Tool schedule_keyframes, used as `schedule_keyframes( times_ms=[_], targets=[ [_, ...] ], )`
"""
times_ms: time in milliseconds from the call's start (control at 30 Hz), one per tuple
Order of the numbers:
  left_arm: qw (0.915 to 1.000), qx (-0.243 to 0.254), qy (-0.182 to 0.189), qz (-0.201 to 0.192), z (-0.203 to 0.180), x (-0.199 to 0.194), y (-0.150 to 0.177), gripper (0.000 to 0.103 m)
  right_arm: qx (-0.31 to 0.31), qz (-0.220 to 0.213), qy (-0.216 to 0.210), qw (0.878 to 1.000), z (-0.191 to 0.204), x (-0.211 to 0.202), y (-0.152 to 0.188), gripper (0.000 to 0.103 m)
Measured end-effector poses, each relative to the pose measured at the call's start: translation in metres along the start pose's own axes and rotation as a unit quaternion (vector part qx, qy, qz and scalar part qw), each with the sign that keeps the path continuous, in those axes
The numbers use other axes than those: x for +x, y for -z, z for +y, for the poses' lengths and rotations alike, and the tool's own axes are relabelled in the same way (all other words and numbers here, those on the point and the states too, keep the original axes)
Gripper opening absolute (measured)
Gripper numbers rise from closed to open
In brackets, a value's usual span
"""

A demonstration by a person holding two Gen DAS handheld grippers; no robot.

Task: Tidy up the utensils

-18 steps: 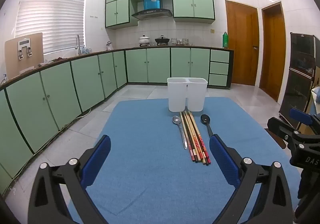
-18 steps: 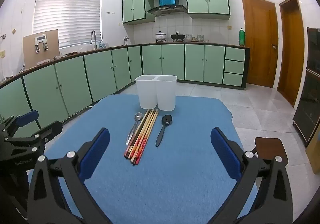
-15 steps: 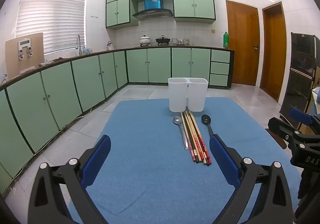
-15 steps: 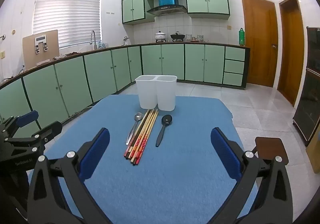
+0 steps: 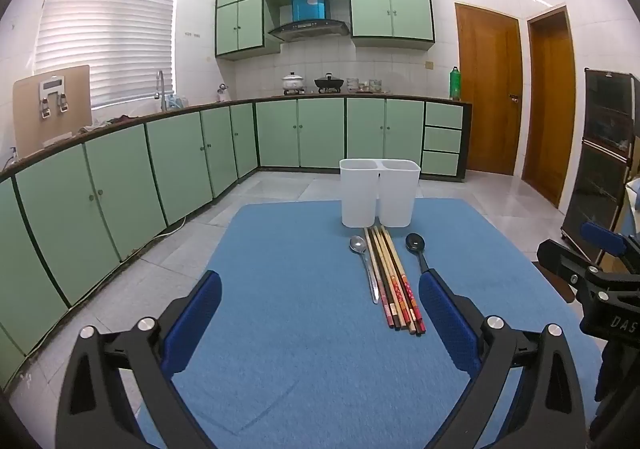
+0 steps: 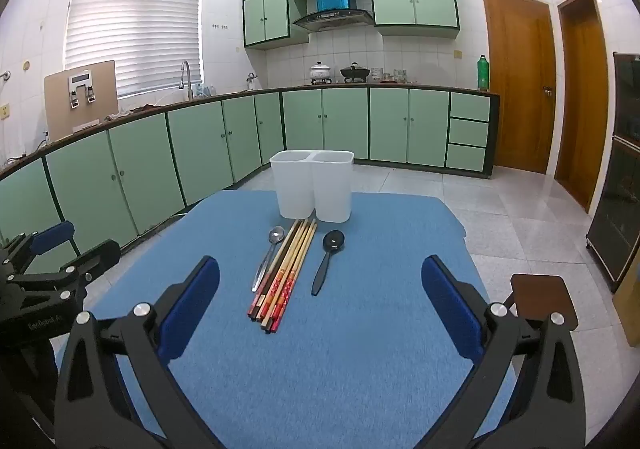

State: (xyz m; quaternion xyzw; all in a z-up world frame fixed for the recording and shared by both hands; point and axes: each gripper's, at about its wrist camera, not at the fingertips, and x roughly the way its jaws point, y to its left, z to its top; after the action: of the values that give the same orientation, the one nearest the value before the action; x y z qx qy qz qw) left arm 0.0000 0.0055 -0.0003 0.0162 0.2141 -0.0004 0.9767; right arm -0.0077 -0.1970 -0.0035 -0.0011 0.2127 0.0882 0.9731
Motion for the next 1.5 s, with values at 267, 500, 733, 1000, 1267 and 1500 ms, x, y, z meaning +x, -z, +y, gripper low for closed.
schedule_keyframes(
  times_ms=[267, 500, 733, 1000, 1267, 1500],
  targets=[
    [1.0, 0.0, -0.001, 0.001, 0.0017, 0.0027, 0.0006, 0.097, 0.001, 0.002, 0.0, 1.0, 0.0013, -0.001, 0.0029, 0.098],
    [1.0, 0.0, -0.002, 0.001, 0.0018, 0.0014, -0.0004, 0.097, 0.001, 0.003, 0.0, 1.0, 0.0012, -0.0007, 0.0032, 0.098],
    [1.0, 0.0, -0.003, 0.002, 0.0027, 0.0006, -0.0019, 0.097, 0.001, 0.003, 0.0, 1.0, 0.0008, -0.0008, 0.0034, 0.098],
    [1.0, 0.0, -0.003, 0.002, 0.0037, 0.001, -0.0017, 0.097, 0.002, 0.004, 0.0, 1.0, 0.0003, 0.0001, 0.004, 0.098],
    [1.0, -0.001, -0.005, 0.003, 0.0065, 0.0004, -0.0006, 0.097, 0.003, 0.01, 0.001, 1.0, -0.0011, 0.002, 0.0069, 0.098],
    [1.0, -0.001, -0.005, 0.003, 0.0084, -0.0004, 0.0005, 0.097, 0.004, 0.01, 0.001, 1.0, -0.0012, 0.0019, 0.0072, 0.098]
  ],
)
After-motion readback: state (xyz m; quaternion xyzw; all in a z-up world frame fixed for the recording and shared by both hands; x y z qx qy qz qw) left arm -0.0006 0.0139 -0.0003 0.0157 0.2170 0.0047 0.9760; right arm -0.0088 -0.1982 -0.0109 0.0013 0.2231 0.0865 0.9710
